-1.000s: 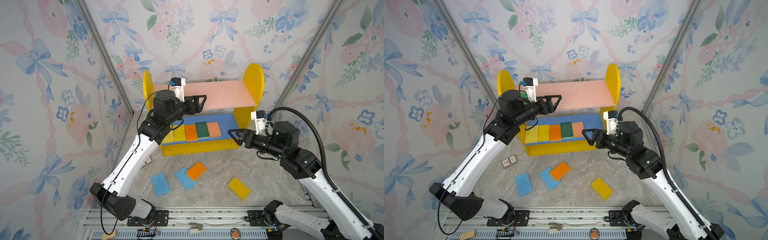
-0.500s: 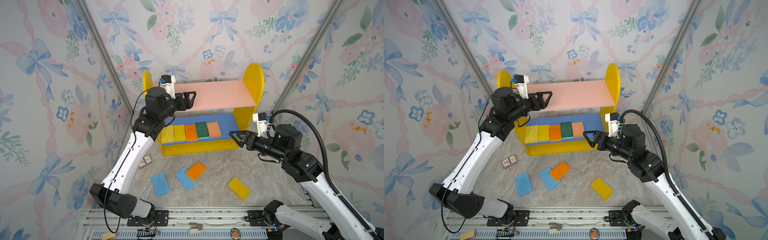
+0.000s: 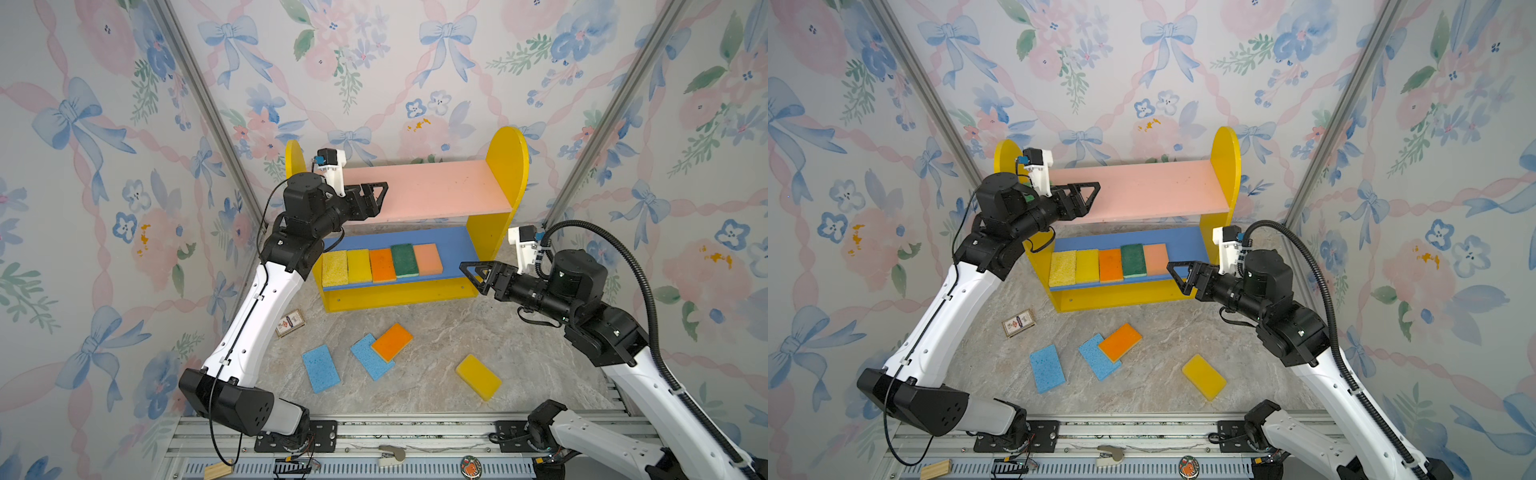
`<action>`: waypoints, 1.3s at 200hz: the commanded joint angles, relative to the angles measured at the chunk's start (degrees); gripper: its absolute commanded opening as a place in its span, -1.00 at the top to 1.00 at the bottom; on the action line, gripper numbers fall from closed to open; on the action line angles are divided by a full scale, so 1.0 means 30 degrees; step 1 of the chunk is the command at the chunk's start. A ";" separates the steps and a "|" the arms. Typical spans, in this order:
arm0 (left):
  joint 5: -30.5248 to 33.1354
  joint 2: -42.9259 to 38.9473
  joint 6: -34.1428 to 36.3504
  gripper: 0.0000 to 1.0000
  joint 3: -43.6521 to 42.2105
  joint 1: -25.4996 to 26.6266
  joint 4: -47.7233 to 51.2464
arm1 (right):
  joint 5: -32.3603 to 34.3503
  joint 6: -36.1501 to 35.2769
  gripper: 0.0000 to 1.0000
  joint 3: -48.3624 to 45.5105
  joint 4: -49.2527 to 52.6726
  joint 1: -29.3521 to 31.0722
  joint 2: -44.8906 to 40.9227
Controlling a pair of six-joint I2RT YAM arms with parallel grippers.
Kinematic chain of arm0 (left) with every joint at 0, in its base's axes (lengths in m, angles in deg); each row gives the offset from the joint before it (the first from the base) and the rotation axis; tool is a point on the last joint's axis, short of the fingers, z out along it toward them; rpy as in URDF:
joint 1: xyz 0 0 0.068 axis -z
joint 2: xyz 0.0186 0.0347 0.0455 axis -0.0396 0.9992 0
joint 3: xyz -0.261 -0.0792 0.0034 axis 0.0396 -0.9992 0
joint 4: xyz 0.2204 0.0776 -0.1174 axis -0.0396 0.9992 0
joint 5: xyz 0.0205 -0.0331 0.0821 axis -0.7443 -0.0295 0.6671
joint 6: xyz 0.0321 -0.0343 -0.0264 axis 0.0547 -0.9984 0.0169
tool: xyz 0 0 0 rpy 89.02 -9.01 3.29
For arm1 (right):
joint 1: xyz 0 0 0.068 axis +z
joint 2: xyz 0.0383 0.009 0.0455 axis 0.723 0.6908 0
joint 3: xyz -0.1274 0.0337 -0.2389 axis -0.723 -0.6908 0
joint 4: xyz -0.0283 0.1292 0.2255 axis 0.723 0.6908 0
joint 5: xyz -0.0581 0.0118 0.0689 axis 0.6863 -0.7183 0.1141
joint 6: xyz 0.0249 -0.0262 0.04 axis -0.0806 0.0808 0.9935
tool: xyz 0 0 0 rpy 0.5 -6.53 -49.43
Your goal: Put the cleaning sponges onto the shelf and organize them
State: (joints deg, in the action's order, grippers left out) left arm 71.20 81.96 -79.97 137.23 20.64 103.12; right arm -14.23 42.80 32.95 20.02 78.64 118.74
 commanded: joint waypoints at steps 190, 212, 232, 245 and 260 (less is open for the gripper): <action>0.0582 -1.3330 -0.5932 -0.96 -2.0058 0.6712 -0.0376 | 0.6173 -0.0426 -0.94 -0.6843 1.0692 0.3332 0.0419; 0.0135 -1.4301 -0.7344 -0.96 -2.2470 0.6680 -0.1976 | 0.6421 -0.1066 -0.94 -0.7209 0.9892 0.3860 0.3399; 0.0022 -1.4571 -0.7327 -0.96 -2.3142 0.6623 -0.2152 | 0.6981 -0.1169 -0.94 -0.7161 0.9513 0.4471 0.5453; -0.0126 -1.4731 -0.7208 -0.96 -2.3263 0.6466 -0.2170 | 0.7082 -0.2045 -0.94 -0.7213 0.9244 0.4544 0.6412; -0.0447 -1.4771 -0.6956 -0.96 -2.3335 0.6203 -0.2152 | 0.6885 -0.2608 -0.94 -0.7257 0.8978 0.4550 0.7408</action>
State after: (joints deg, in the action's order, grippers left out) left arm 70.83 38.73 -100.31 67.63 40.33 100.39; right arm 4.85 38.28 11.90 48.43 91.71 137.82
